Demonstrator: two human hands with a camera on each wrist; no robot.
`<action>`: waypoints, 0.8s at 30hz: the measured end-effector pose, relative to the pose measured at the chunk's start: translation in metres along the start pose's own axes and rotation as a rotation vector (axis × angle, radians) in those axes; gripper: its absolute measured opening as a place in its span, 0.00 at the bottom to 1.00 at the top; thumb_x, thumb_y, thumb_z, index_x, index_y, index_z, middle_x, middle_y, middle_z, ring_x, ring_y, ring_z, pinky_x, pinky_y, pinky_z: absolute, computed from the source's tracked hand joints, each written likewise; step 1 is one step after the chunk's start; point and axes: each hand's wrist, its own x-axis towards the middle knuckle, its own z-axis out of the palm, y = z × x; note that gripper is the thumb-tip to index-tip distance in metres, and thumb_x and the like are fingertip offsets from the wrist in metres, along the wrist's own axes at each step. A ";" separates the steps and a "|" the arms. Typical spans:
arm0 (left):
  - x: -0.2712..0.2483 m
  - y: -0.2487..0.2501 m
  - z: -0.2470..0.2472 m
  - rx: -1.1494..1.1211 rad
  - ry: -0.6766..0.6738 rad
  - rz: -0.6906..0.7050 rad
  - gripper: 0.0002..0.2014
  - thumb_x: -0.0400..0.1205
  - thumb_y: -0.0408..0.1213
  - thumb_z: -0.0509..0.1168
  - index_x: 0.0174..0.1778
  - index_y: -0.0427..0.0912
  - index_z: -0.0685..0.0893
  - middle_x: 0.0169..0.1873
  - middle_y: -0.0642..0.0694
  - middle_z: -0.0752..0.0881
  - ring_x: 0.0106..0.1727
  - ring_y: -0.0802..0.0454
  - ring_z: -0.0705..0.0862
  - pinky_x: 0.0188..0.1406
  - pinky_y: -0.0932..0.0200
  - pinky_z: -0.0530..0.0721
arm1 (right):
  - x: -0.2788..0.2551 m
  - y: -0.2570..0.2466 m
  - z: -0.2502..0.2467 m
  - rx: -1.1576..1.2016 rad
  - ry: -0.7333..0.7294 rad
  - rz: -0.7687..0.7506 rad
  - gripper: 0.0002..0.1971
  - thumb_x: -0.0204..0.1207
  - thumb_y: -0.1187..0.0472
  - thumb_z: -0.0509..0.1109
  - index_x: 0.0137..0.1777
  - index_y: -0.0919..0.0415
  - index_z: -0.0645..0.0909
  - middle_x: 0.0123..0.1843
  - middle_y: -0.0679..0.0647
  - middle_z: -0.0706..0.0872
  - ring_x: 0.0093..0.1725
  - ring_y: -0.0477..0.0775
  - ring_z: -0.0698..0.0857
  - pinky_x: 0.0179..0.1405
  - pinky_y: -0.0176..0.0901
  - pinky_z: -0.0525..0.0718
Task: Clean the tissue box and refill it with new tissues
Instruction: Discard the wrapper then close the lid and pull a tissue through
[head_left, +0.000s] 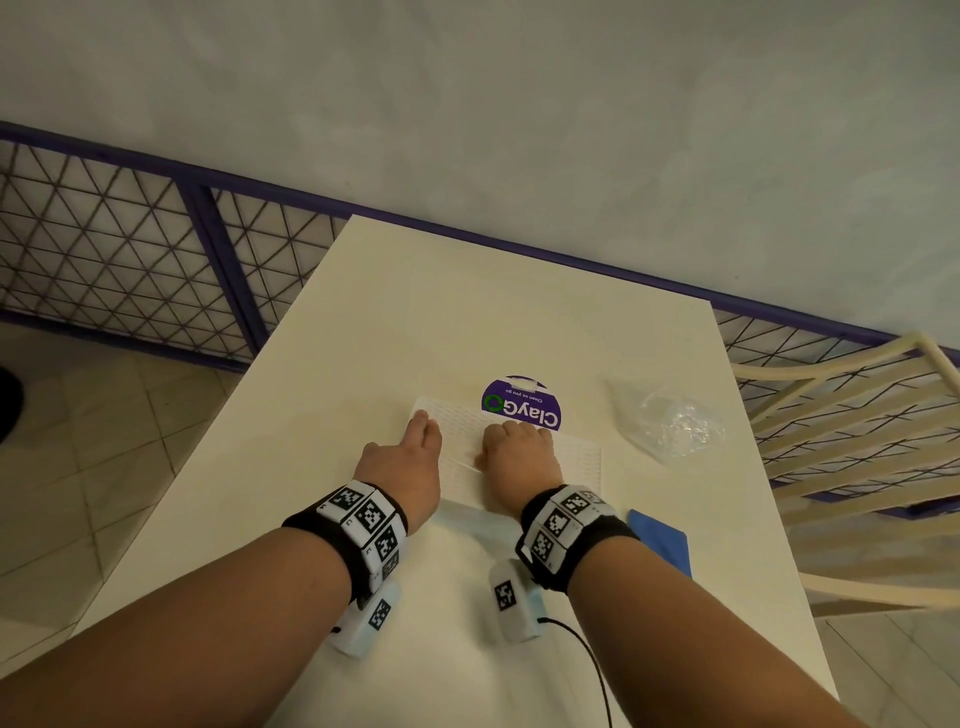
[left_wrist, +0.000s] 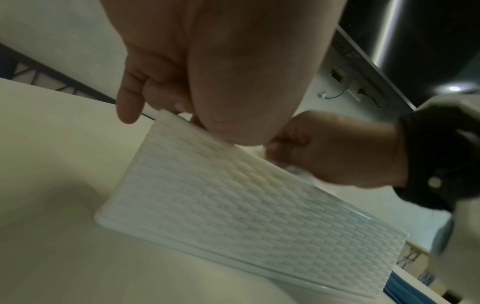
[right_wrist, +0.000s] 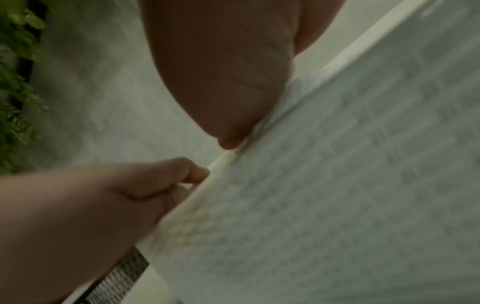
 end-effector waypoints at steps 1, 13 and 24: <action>0.000 0.000 0.000 0.007 0.004 -0.001 0.35 0.78 0.29 0.51 0.82 0.39 0.47 0.84 0.44 0.43 0.52 0.43 0.84 0.59 0.49 0.73 | -0.001 0.004 -0.003 0.048 0.013 -0.054 0.12 0.83 0.57 0.57 0.58 0.62 0.78 0.58 0.58 0.83 0.60 0.61 0.78 0.62 0.52 0.67; 0.008 -0.015 0.018 -0.250 0.090 0.052 0.31 0.82 0.30 0.53 0.83 0.43 0.53 0.84 0.50 0.47 0.56 0.39 0.83 0.54 0.54 0.78 | 0.004 0.026 -0.026 0.527 0.126 0.306 0.04 0.80 0.59 0.61 0.50 0.54 0.78 0.58 0.54 0.79 0.50 0.59 0.81 0.62 0.57 0.77; -0.025 -0.053 0.059 -0.452 0.489 0.223 0.12 0.79 0.38 0.65 0.54 0.44 0.90 0.59 0.45 0.87 0.46 0.45 0.89 0.54 0.54 0.83 | -0.108 0.061 0.021 0.571 0.113 0.409 0.15 0.74 0.61 0.75 0.60 0.60 0.84 0.63 0.51 0.83 0.61 0.56 0.82 0.63 0.46 0.79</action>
